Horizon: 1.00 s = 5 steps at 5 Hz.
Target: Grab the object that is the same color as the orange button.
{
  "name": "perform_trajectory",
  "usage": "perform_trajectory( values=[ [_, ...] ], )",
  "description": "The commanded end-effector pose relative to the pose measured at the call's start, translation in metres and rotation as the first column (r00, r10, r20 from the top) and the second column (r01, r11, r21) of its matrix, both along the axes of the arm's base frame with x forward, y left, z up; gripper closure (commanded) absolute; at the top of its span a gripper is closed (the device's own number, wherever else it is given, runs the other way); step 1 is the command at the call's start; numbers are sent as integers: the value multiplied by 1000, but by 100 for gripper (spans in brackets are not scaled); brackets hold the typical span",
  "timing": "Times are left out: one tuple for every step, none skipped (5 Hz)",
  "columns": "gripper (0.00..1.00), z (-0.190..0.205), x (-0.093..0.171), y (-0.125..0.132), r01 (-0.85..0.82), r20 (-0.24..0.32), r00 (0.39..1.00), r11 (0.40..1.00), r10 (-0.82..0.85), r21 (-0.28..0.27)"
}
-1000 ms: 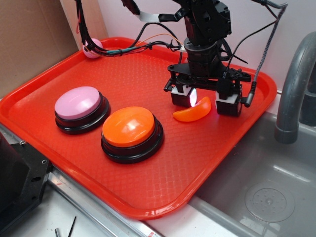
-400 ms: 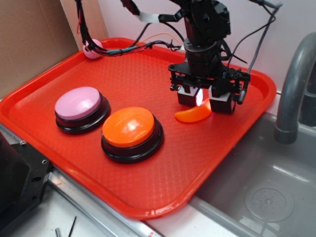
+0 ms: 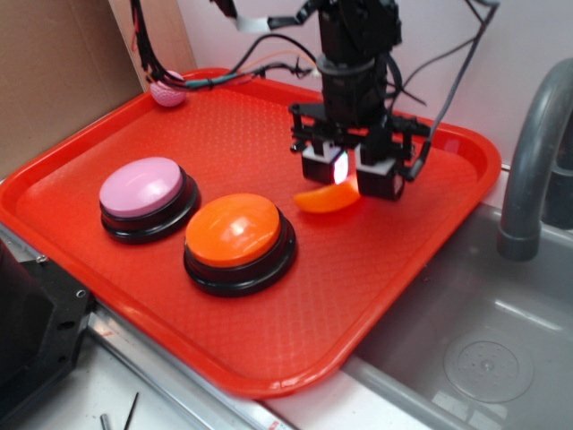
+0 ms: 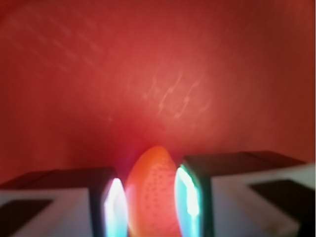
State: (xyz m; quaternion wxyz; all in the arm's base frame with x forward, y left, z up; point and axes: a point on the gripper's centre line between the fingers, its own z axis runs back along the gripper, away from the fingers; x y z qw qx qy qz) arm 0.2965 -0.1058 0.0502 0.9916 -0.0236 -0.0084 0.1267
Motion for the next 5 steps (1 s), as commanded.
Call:
perform_trajectory(
  values=[
    [100,107,14,32,80,113,991,994,-72,-73],
    [100,146,9,48,130,53,991,986,-125,-109],
    [100,172,-1,63,139,63,989,986,-134,-94],
    [100,189,-14,84,78,94,993,991,-68,-107],
    [100,189,-18,87,81,106,992,994,-74,-68]
  ],
)
